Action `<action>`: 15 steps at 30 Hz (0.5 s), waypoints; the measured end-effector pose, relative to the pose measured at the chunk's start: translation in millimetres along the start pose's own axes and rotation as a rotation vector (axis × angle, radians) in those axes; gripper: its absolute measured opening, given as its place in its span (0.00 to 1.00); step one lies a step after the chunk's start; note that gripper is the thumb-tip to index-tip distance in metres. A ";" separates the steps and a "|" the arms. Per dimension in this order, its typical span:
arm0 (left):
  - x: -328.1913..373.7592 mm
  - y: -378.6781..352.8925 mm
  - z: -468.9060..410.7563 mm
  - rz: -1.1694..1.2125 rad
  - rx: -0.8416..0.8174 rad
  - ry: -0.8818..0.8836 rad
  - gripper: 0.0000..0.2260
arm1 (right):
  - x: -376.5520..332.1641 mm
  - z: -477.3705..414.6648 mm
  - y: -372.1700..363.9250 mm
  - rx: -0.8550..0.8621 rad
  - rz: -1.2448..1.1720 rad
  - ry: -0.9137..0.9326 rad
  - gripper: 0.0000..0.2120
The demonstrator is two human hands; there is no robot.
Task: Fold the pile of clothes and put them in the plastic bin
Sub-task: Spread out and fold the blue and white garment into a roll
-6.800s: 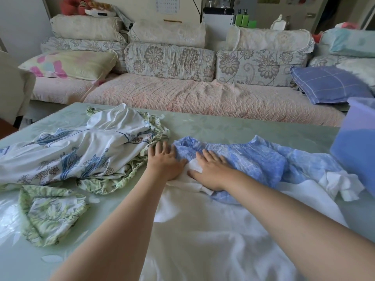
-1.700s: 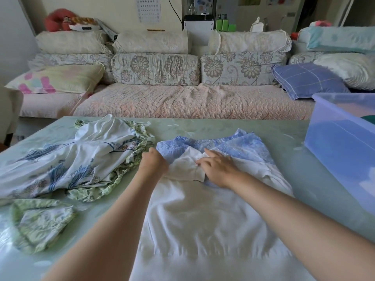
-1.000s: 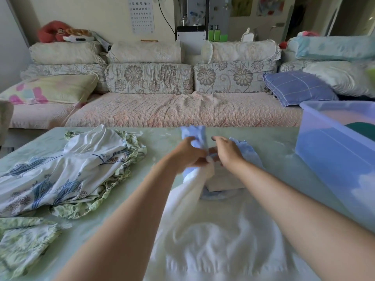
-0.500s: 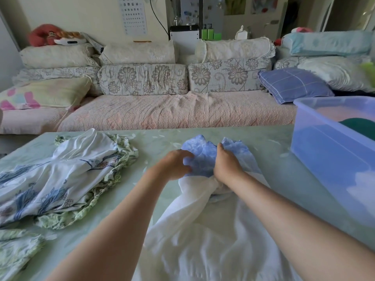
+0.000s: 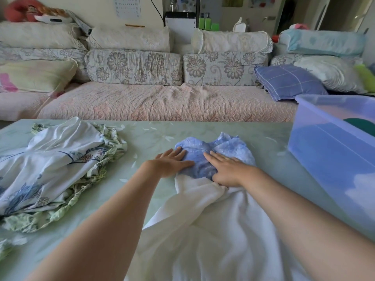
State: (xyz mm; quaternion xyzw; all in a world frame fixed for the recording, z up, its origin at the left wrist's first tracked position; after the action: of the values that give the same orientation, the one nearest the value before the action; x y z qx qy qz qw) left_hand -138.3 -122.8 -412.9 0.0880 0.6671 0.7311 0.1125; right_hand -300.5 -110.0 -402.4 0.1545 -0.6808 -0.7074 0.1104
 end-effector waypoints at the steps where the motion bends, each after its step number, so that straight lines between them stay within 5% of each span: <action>1: -0.8 0.3 -3.4 -0.031 0.032 -0.020 0.24 | 3.0 0.9 0.8 -0.011 -0.021 -0.007 0.43; 7: -24.9 11.7 -17.3 0.032 0.104 0.334 0.29 | 16.3 14.8 6.6 -0.073 0.017 -0.055 0.51; 11: -0.2 58.8 -23.8 0.024 0.568 0.134 0.22 | 9.5 7.6 20.3 0.084 -0.010 0.025 0.44; 13: 14.1 56.2 -30.5 0.213 0.566 0.042 0.17 | -2.8 1.5 45.9 0.332 -0.190 0.085 0.35; 15: 20.2 33.3 -36.3 0.300 0.395 0.054 0.18 | -6.9 -0.7 54.4 0.433 -0.353 0.045 0.30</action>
State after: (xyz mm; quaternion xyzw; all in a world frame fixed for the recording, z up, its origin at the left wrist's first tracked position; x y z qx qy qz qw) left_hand -169.3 -154.6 -383.7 0.1868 0.7794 0.5970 -0.0347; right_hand -296.7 -110.8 -347.7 0.3065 -0.7760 -0.5501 -0.0351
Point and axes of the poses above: each hand's wrist, its own z-axis away from the middle knuckle, its own y-axis out of the back of the hand, x = y × z, the point moved 10 cm from there along -z, towards the middle knuckle, and after that the axes turned 13 degrees about x, right-handed, at the moved point
